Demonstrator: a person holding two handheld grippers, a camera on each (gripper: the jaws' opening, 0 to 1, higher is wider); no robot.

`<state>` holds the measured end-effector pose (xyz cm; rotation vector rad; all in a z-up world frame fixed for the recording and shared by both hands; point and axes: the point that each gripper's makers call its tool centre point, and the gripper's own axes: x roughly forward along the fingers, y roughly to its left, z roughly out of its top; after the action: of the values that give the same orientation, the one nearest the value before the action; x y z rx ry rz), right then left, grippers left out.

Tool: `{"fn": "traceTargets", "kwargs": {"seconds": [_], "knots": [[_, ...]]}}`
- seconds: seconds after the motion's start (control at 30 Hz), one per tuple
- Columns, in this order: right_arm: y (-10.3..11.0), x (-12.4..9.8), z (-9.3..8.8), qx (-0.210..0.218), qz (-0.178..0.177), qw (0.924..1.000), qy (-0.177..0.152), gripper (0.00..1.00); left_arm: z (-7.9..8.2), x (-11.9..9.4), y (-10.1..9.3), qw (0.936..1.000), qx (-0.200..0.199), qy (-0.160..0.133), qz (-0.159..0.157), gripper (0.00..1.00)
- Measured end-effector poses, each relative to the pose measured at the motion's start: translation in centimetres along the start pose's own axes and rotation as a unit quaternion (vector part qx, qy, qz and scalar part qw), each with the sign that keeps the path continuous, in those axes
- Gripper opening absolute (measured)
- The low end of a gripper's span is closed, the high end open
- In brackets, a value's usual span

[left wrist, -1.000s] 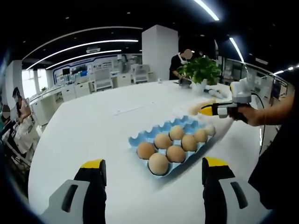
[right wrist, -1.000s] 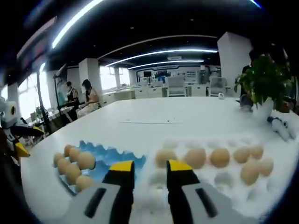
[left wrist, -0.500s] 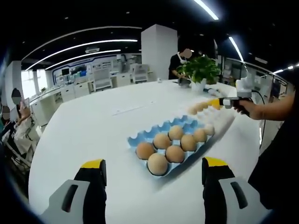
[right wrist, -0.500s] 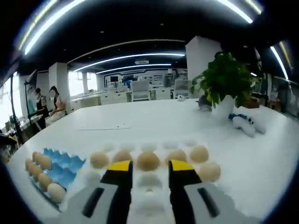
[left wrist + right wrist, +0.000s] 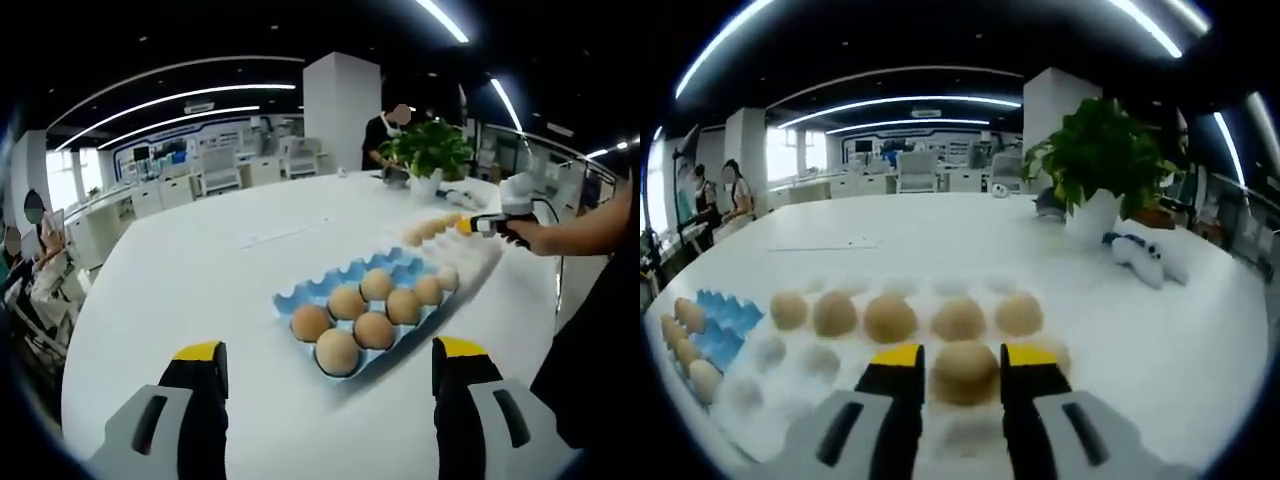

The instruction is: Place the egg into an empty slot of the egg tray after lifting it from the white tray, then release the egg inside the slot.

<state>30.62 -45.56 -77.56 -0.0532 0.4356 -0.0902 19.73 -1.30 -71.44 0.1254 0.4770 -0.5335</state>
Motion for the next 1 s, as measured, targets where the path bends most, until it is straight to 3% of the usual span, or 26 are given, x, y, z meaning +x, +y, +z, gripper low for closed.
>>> {"fn": "traceTargets", "kwargs": {"seconds": [0.03, 0.1, 0.3, 0.5, 0.7, 1.0], "knots": [[0.0, 0.2, -0.6, -0.016, 0.002, 0.9998, 0.013, 0.28, 0.0, 0.0, 0.0, 1.0, 0.001, 0.0, 0.001, 0.85], [-0.2, 0.6, -0.2, 0.016, 0.004, 0.9998, -0.005, 0.28, 0.0, -0.1, 0.1, 1.0, 0.0, 0.0, 0.002, 0.85], [0.0, -0.1, 0.1, 0.011, 0.004, 0.9999, -0.011, 0.26, 0.1, -0.1, 0.2, 1.0, 0.002, -0.001, 0.004, 0.86], [0.3, -1.7, 2.4, 0.027, 0.008, 0.9985, -0.046, 0.26, 0.0, -0.1, 0.4, 1.0, -0.001, -0.002, 0.006, 0.87], [2.9, -3.3, 4.4, 0.022, 0.043, 0.9964, -0.07, 0.26, -0.1, 0.1, 0.2, 1.0, 0.003, 0.0, 0.0, 0.88], [8.7, -4.4, 6.2, 0.015, 0.114, 0.9895, -0.088, 0.26, -0.1, 0.2, 0.1, 1.0, 0.003, -0.002, -0.006, 0.87]]}}
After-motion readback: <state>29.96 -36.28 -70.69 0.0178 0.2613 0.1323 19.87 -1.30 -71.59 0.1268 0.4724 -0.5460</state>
